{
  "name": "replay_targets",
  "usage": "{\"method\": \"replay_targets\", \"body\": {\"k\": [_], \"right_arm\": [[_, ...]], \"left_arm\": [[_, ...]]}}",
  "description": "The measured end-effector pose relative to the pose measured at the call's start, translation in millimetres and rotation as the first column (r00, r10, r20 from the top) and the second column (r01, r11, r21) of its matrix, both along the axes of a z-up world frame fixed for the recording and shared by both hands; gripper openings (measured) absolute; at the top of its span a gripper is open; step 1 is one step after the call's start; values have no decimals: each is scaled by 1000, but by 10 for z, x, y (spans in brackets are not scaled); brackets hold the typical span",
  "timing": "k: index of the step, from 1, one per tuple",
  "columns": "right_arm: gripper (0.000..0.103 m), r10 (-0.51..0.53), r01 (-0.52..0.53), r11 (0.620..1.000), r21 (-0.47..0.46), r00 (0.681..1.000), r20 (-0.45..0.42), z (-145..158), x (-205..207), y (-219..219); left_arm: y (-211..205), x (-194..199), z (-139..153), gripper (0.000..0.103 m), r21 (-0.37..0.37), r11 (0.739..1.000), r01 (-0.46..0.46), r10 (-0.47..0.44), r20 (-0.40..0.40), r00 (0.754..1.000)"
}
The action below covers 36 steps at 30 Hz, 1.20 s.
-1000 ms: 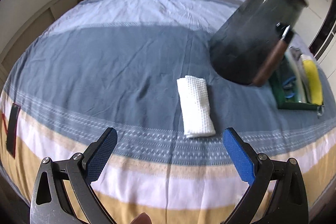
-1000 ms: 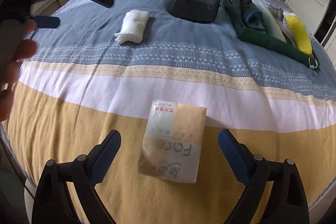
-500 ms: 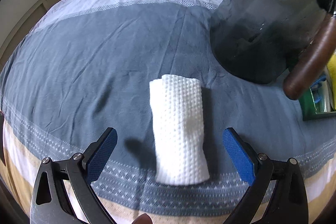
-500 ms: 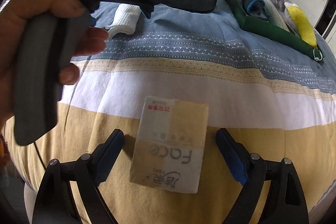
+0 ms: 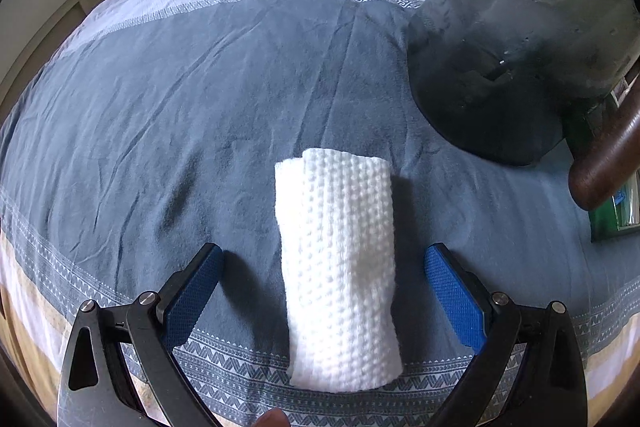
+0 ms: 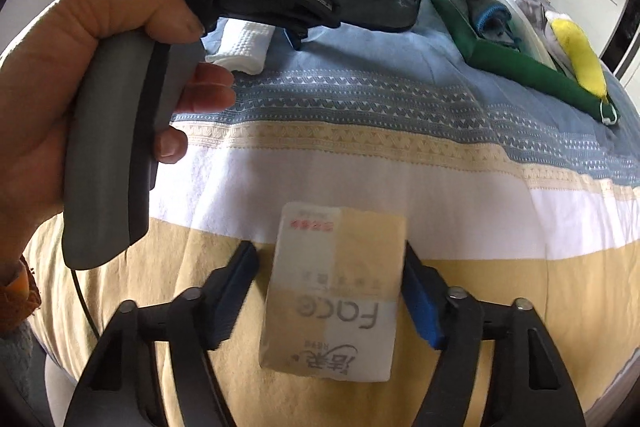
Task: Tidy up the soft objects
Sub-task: 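Lower the left tool over the white rolled towel while the right tool lowers onto the Face tissue pack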
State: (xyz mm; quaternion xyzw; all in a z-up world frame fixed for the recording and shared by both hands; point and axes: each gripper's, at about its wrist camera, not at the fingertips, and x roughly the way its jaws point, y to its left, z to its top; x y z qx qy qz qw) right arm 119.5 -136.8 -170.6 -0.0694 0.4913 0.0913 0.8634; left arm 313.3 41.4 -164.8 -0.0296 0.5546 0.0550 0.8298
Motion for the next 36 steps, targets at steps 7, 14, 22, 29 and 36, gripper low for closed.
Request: {"method": "replay_targets", "body": {"k": [7, 14, 22, 29, 36], "right_arm": [[62, 11, -11, 1000, -7, 1000, 4, -29, 12, 20], [62, 22, -21, 999, -31, 999, 26, -45, -25, 58], [62, 35, -33, 998, -47, 999, 38, -71, -60, 71], [58, 47, -43, 997, -62, 998, 49, -71, -93, 104], [53, 61, -56, 996, -75, 996, 63, -66, -120, 136]], "left_arm": [[-27, 64, -69, 100, 11, 1000, -10, 10, 7, 1000], [-118, 16, -124, 101, 24, 999, -29, 28, 26, 999], [-150, -52, -156, 101, 26, 999, -35, 34, 41, 999], [-133, -84, -197, 101, 31, 999, -35, 34, 54, 998], [-138, -109, -207, 102, 28, 999, -38, 36, 61, 998]]}}
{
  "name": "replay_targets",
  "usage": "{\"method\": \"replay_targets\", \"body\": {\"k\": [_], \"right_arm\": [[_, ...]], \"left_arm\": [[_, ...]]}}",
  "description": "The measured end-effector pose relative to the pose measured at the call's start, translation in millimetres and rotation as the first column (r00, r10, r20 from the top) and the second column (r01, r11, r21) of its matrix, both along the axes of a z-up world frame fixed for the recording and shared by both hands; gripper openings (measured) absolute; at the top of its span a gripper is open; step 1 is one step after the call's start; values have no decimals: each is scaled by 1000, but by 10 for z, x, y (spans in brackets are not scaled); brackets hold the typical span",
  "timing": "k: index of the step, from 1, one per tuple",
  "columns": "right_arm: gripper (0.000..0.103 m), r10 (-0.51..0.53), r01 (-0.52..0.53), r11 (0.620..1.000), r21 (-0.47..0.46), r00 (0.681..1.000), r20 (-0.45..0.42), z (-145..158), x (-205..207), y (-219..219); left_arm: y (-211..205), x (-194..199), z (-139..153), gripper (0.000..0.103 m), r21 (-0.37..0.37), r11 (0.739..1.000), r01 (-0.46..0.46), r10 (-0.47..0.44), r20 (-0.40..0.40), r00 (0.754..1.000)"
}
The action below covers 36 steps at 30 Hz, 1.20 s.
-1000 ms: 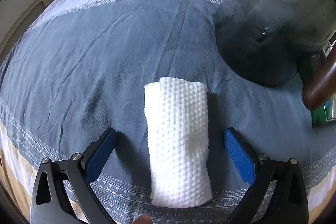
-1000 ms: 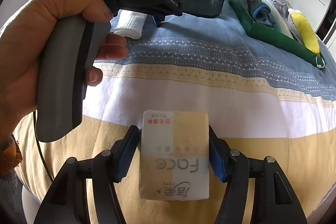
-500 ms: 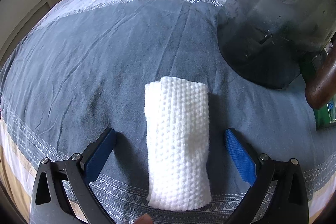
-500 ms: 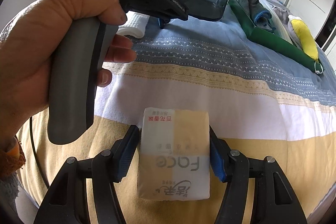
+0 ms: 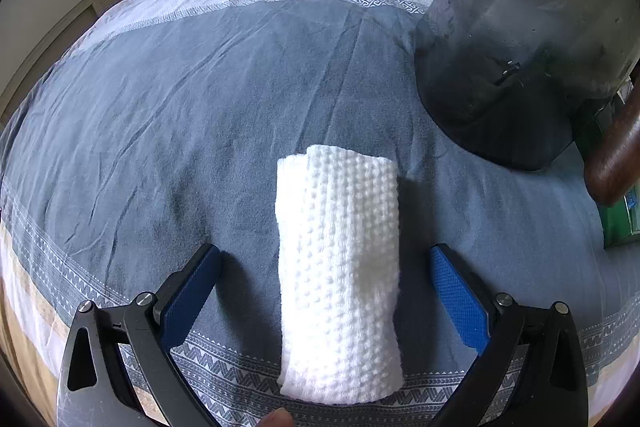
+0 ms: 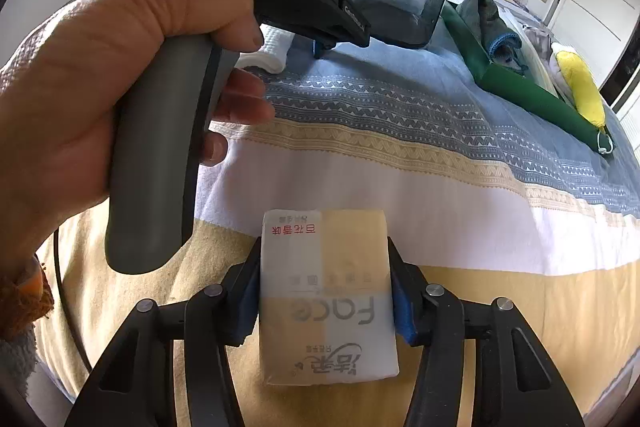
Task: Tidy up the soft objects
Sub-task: 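Lower the left tool over the white rolled towel while the right tool lowers onto the Face tissue pack, then close the left tool on the white towel while the right tool grips the tissue pack, then lift the white towel and Face tissue pack and carry both toward the green tray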
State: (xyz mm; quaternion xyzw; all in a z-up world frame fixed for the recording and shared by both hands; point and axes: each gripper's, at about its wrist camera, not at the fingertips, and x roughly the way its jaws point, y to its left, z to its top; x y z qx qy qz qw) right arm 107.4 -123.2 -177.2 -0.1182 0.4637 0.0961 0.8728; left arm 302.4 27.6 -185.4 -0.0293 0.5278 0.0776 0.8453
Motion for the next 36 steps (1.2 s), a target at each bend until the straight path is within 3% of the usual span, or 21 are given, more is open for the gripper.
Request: {"method": "replay_targets", "body": {"k": [25, 27, 32, 36], "right_arm": [[51, 10, -11, 1000, 11, 1000, 13, 2, -30, -2], [51, 10, -10, 1000, 11, 1000, 12, 1, -29, -2], [51, 11, -11, 1000, 15, 1000, 10, 4, -24, 0], [51, 9, -9, 1000, 23, 1000, 9, 7, -18, -12]], "left_arm": [[-43, -42, -18, 96, 10, 1000, 5, -6, 10, 1000], [-52, -43, -18, 91, 10, 1000, 12, -12, 11, 1000], [-158, -56, 35, 54, 25, 998, 60, -61, 21, 998], [-223, -62, 41, 40, 31, 996, 83, -84, 21, 996]]}}
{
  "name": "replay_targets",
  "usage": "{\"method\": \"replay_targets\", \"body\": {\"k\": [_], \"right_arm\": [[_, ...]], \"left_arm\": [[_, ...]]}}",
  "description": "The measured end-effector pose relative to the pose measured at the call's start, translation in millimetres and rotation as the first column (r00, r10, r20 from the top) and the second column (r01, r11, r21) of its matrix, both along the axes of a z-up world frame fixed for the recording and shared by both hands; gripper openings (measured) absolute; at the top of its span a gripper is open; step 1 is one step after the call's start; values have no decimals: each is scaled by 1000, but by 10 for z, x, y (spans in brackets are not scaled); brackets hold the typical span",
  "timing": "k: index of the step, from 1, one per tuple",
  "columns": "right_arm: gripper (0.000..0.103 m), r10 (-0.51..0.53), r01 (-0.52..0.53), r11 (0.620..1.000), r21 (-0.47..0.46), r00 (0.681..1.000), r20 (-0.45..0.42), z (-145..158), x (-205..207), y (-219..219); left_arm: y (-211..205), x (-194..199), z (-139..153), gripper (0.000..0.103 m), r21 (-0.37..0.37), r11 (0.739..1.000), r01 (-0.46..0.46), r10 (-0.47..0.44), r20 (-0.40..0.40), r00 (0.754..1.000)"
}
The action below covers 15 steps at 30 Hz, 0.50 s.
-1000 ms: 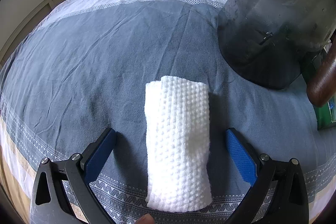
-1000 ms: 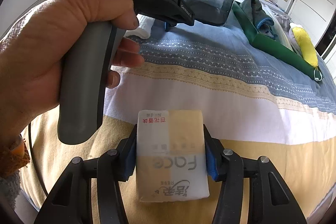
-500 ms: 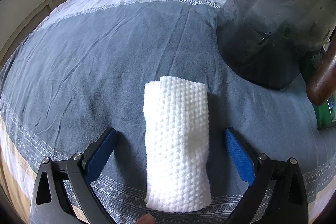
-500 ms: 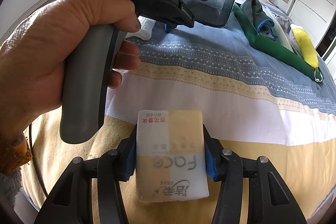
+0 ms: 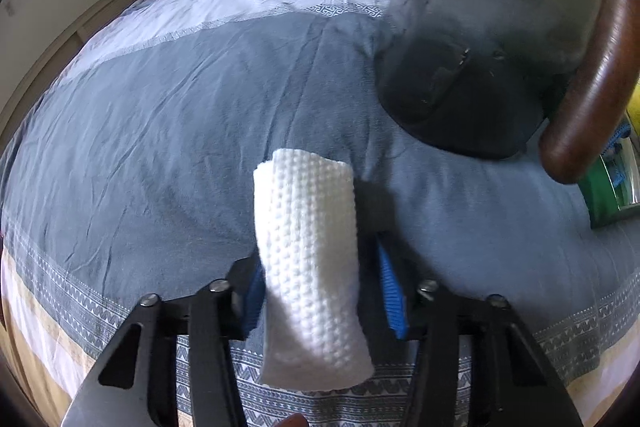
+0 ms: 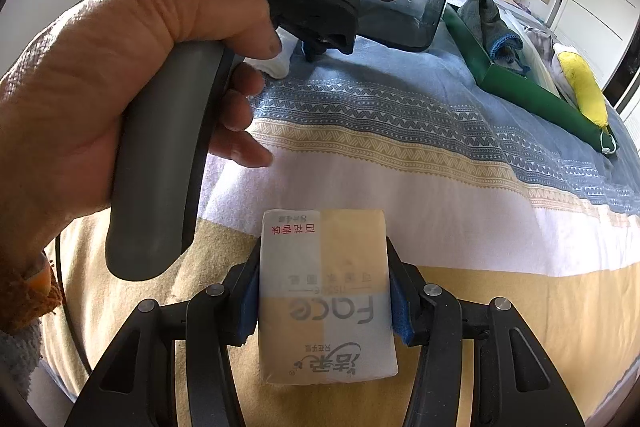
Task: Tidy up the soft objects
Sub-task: 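Lift the white towel and Face tissue pack and carry both toward the green tray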
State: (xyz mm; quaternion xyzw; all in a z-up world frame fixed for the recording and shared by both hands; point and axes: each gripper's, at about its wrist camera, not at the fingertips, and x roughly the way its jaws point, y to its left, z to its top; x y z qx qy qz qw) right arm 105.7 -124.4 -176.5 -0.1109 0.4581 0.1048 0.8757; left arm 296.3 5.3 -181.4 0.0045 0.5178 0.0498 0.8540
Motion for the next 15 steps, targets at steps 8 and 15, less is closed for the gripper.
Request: {"method": "replay_targets", "body": {"k": [8, 15], "right_arm": [[50, 2, -2, 1000, 4, 1000, -2, -5, 8, 5], [49, 20, -19, 999, 30, 1000, -24, 19, 60, -44]], "left_arm": [[-74, 5, 26, 9, 33, 999, 5, -5, -1, 1000], [-210, -28, 57, 8, 87, 996, -2, 2, -2, 1000]]}}
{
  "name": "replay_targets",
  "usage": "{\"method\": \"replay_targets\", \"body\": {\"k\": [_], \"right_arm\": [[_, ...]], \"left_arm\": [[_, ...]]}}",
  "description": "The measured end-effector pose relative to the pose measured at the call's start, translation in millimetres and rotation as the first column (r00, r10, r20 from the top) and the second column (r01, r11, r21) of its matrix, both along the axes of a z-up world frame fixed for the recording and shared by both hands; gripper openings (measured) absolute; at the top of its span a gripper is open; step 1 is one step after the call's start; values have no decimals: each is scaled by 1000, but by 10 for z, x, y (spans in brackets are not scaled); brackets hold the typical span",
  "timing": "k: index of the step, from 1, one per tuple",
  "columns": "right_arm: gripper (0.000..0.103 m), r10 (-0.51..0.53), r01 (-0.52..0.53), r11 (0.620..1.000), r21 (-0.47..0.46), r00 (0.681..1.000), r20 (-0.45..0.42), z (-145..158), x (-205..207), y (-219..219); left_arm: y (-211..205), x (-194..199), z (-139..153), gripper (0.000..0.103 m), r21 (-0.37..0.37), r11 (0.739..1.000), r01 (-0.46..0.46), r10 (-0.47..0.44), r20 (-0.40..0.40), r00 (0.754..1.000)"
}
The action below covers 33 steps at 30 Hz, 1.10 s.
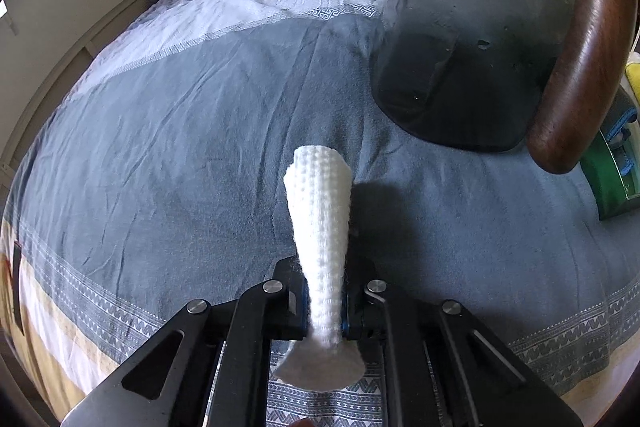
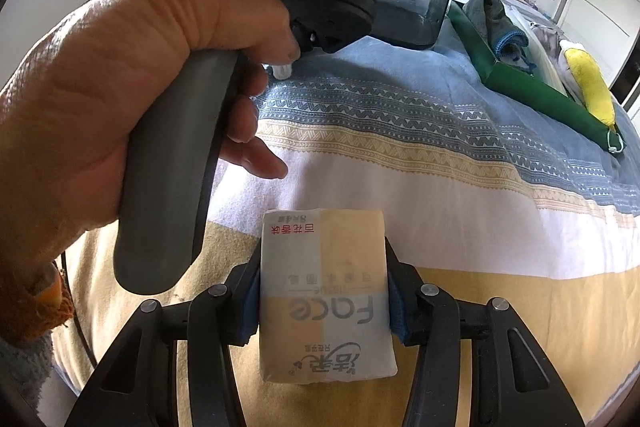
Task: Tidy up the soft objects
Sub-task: 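Lift the white towel and Face tissue pack and carry both toward the green tray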
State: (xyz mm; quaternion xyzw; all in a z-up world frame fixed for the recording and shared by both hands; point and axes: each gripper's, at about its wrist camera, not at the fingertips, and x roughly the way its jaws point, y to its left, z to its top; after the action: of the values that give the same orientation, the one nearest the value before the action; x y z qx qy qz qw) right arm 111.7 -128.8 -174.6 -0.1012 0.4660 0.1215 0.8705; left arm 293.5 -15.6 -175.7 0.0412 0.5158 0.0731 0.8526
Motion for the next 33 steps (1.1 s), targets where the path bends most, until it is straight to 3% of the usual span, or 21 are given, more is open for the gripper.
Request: {"method": "replay_targets", "body": {"k": [11, 24, 33], "right_arm": [[48, 25, -25, 1000, -2, 999, 24, 140, -33, -65], [48, -14, 9, 998, 63, 997, 80, 512, -70, -563], [48, -67, 59, 996, 63, 990, 123, 767, -190, -956]], "left_arm": [[139, -169, 180, 8, -99, 995, 7, -4, 31, 1000], [356, -491, 520, 8, -96, 995, 25, -17, 77, 997], [158, -687, 781, 8, -125, 989, 75, -63, 97, 993]]}}
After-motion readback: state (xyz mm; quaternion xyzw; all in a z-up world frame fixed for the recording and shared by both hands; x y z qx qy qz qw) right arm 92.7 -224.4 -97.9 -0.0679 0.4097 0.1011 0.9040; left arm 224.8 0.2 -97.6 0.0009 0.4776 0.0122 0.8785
